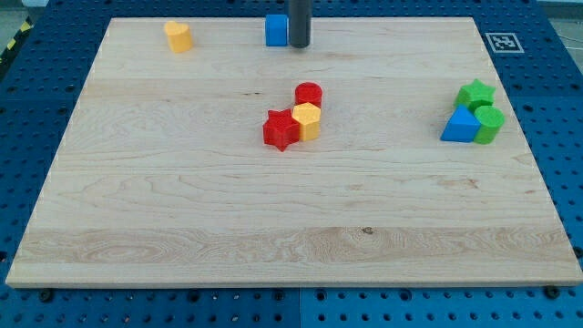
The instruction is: Move the red circle slightly to the left
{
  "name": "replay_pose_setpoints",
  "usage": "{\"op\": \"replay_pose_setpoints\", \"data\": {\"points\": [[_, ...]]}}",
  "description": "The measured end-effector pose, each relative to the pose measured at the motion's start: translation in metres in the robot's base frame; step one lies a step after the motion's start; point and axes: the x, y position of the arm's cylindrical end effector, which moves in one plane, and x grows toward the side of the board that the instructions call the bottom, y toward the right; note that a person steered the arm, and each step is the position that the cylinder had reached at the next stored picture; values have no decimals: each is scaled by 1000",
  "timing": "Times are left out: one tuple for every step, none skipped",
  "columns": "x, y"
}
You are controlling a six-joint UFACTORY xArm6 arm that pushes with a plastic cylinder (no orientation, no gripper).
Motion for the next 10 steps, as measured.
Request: {"op": "replay_pose_setpoints", "data": {"points": [[12,19],[21,19],[24,19],[41,18],[54,8],[76,7],[94,19],[96,33],[119,34],[131,32]]}}
